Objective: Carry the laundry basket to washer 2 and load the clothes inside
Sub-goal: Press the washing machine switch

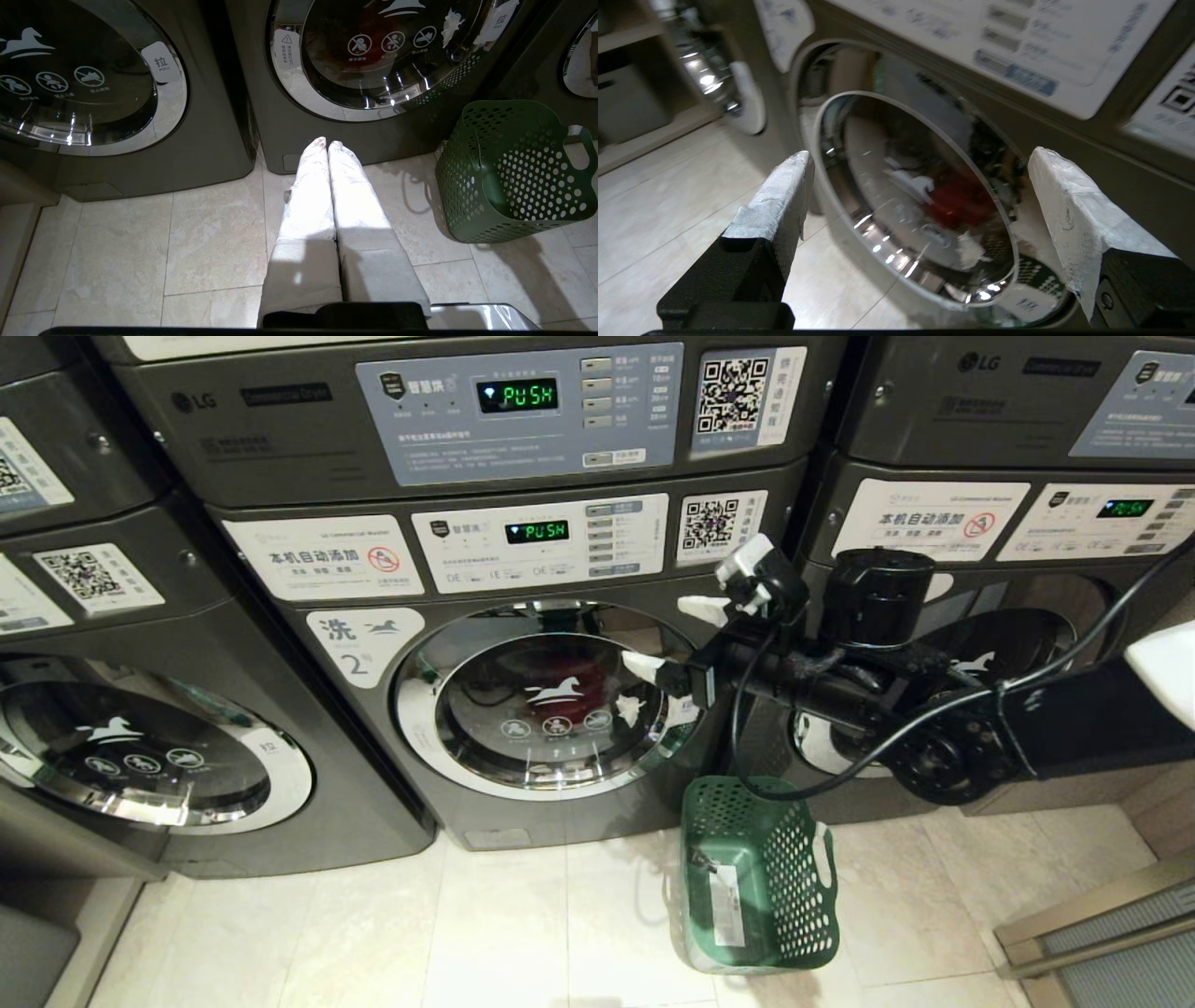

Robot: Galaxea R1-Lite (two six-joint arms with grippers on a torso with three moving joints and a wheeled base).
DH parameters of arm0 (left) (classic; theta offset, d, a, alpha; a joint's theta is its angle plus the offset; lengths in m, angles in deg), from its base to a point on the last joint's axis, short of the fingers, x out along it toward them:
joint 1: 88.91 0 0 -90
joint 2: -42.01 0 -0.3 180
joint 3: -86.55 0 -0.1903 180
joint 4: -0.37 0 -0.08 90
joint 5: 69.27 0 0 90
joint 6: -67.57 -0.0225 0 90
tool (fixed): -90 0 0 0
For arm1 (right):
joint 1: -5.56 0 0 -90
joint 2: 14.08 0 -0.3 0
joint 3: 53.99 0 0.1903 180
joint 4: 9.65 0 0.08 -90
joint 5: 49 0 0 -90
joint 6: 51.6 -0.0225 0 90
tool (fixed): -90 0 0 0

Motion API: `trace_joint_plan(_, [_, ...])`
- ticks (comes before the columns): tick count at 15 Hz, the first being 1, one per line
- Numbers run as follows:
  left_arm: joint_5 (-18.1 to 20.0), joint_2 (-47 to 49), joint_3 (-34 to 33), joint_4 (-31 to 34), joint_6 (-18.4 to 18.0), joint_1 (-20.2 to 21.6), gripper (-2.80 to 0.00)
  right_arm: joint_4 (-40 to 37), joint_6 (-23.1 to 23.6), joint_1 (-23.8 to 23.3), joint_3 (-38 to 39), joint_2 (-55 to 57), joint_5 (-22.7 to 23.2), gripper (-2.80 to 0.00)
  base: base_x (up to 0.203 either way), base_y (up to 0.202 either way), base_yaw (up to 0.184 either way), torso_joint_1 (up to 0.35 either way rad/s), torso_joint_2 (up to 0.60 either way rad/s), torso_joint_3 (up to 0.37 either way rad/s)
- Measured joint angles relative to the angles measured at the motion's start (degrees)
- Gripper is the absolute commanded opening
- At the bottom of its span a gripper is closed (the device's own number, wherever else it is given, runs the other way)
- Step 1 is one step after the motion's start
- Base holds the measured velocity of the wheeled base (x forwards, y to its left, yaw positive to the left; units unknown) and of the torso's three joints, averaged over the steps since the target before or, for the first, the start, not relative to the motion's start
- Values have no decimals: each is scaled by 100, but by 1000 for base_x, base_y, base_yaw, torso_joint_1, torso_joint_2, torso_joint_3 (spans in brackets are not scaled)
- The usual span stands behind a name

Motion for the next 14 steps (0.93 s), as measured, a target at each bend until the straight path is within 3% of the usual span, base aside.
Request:
trace_joint_plan(3, [-7,0,0,-17,21,-2,-280,-79,-77,424,-211,139,-1220,0,0,0,0,0,0,0])
trace_joint_plan(5, [-9,0,0,-20,10,-6,-280,-604,-372,717,-115,-85,-1730,0,0,0,0,0,0,0])
trace_joint_plan(10, [-7,0,0,-7,30,-2,-280,-378,-491,865,-246,-160,-1858,0,0,0,0,0,0,0])
trace_joint_plan(14, [-9,0,0,-5,29,-6,-280,-162,-488,997,-983,38,-2476,0,0,0,0,0,0,0])
